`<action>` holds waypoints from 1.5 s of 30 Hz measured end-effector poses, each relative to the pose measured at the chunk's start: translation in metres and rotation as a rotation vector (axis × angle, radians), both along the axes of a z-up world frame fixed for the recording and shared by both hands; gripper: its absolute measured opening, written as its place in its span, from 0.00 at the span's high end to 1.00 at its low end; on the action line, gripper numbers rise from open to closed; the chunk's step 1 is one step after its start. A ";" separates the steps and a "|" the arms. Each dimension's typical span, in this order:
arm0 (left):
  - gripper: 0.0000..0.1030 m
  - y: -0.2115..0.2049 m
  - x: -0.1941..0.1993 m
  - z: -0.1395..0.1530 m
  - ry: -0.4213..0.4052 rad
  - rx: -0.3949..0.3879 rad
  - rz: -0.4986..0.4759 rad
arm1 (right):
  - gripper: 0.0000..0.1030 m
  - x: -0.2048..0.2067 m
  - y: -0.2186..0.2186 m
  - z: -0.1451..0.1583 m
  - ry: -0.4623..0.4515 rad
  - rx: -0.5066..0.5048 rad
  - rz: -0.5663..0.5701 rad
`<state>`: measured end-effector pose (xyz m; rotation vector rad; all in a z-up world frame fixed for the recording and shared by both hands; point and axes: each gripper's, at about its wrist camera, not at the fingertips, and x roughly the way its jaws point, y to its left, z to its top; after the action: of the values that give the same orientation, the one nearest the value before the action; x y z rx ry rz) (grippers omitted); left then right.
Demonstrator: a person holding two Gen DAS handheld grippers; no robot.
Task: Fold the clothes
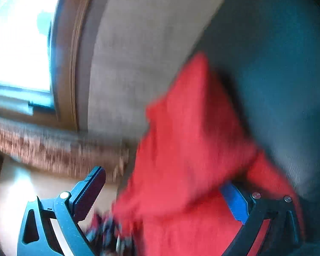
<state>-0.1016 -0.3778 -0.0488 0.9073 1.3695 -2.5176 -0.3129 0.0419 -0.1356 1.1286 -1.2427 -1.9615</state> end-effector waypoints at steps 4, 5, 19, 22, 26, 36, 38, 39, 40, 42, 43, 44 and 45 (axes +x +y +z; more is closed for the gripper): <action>0.94 -0.005 -0.003 -0.008 -0.041 0.002 -0.009 | 0.00 -0.008 0.039 -0.003 0.018 -0.086 -0.191; 0.94 -0.003 -0.006 -0.015 -0.066 -0.002 -0.020 | 0.00 -0.007 0.048 -0.007 0.010 -0.103 -0.219; 0.88 -0.012 0.028 -0.010 -0.020 -0.042 -0.031 | 0.00 0.027 0.049 0.002 0.102 0.211 0.110; 0.85 -0.007 0.016 0.004 -0.019 -0.128 -0.052 | 0.00 0.042 0.052 0.007 0.148 0.339 0.164; 0.80 0.031 -0.027 0.018 -0.069 -0.378 -0.196 | 0.00 0.054 0.066 0.024 0.236 0.520 0.154; 0.74 0.094 -0.105 -0.030 -0.322 -0.760 -0.548 | 0.00 -0.025 0.053 0.048 0.190 0.735 0.162; 0.74 0.093 -0.103 -0.032 -0.310 -0.759 -0.557 | 0.00 -0.039 0.044 0.042 0.187 0.745 0.199; 0.74 0.090 -0.103 -0.033 -0.301 -0.746 -0.550 | 0.00 -0.045 0.039 0.039 0.182 0.755 0.209; 0.74 0.089 -0.102 -0.034 -0.293 -0.741 -0.546 | 0.01 -0.051 0.033 0.034 0.172 0.764 0.225; 0.83 0.089 -0.100 -0.035 -0.278 -0.732 -0.531 | 0.05 -0.062 0.021 0.023 0.154 0.779 0.259; 0.92 0.090 -0.098 -0.034 -0.271 -0.729 -0.514 | 0.12 -0.063 0.015 0.018 0.145 0.795 0.272; 0.96 0.090 -0.099 -0.032 -0.266 -0.732 -0.493 | 0.18 -0.064 0.009 0.014 0.137 0.811 0.284; 0.96 0.092 -0.098 -0.028 -0.243 -0.737 -0.465 | 0.34 -0.064 0.005 0.012 0.139 0.852 0.280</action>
<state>-0.1992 -0.2857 -0.0765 1.3748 0.1105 -2.7475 -0.3768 0.0465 -0.1232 1.4071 -0.1118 -2.3347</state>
